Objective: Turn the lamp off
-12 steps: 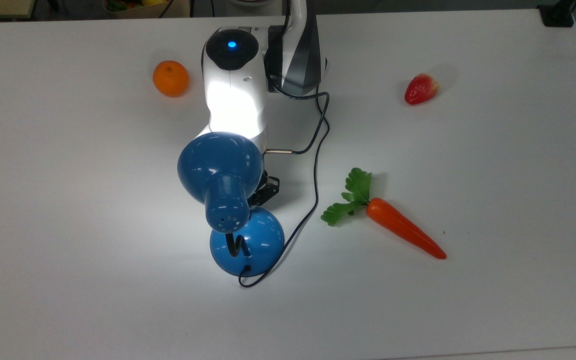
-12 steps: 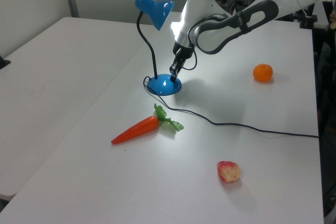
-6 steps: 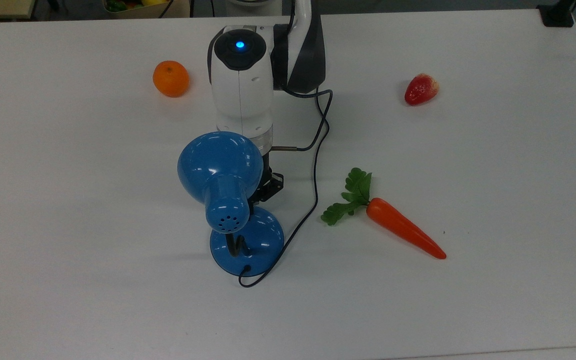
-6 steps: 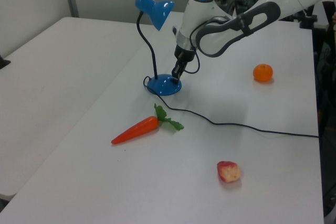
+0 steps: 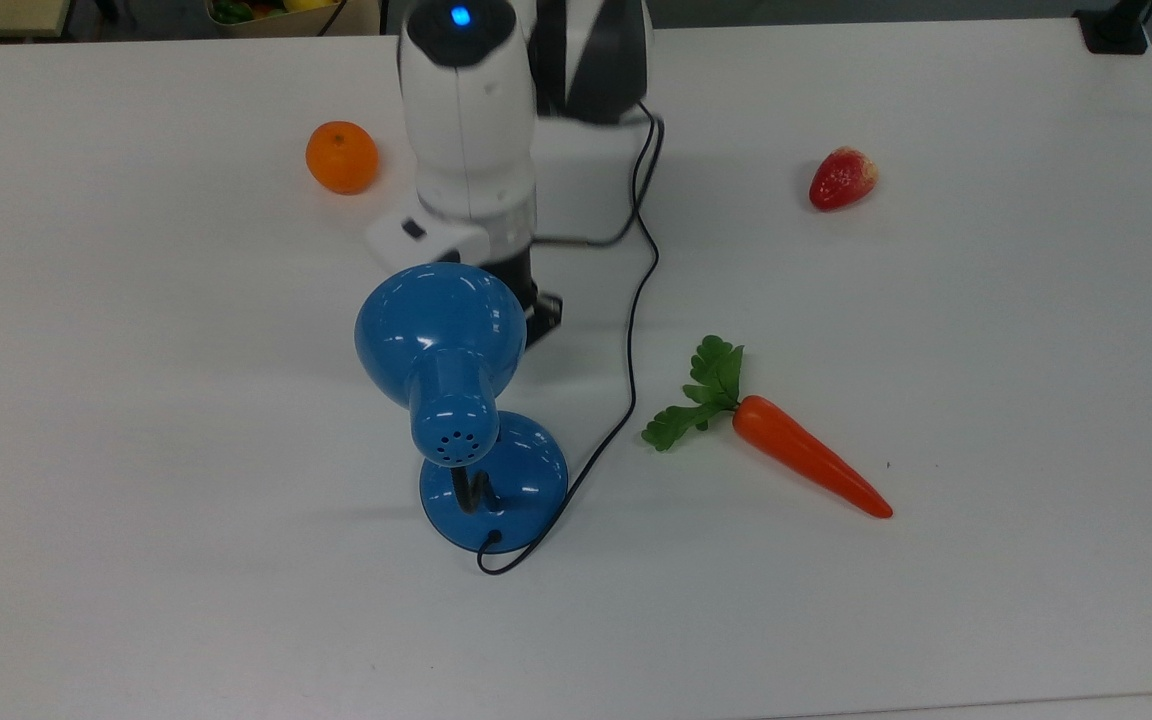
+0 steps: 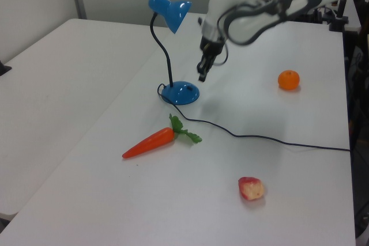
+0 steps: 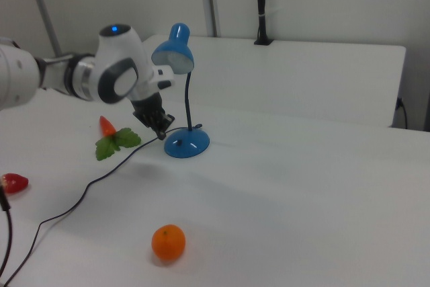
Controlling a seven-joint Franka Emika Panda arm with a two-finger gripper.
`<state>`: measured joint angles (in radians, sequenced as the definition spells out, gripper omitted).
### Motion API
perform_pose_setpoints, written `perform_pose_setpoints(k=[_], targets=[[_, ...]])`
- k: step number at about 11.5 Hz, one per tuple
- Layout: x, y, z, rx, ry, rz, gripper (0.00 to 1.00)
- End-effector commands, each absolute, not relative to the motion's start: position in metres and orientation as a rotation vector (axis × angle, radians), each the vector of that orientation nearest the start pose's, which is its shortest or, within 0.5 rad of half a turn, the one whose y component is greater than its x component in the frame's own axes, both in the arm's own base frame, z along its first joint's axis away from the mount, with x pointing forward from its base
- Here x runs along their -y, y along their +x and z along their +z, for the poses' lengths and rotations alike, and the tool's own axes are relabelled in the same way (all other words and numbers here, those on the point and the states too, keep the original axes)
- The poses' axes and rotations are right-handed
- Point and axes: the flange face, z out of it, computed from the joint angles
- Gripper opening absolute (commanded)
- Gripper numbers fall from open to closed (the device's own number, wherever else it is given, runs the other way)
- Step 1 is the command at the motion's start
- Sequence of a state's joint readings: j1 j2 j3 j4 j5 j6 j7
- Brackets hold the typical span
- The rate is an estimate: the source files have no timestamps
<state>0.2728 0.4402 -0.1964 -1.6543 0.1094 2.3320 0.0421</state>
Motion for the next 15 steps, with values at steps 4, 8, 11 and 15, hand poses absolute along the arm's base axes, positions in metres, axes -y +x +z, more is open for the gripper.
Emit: perform_pose_setpoints(k=[4, 8, 11, 15], targets=[[0.008, 0.569, 0.542, -0.174, -3.040, -0.165, 1.00], [0.022, 0.529, 0.563, -0.129, -3.046, -0.057, 1.00], [0.016, 0.538, 0.554, -0.119, -3.055, 0.056, 1.00], [0.019, 0.547, 0.555, -0.130, -3.057, 0.121, 1.00]])
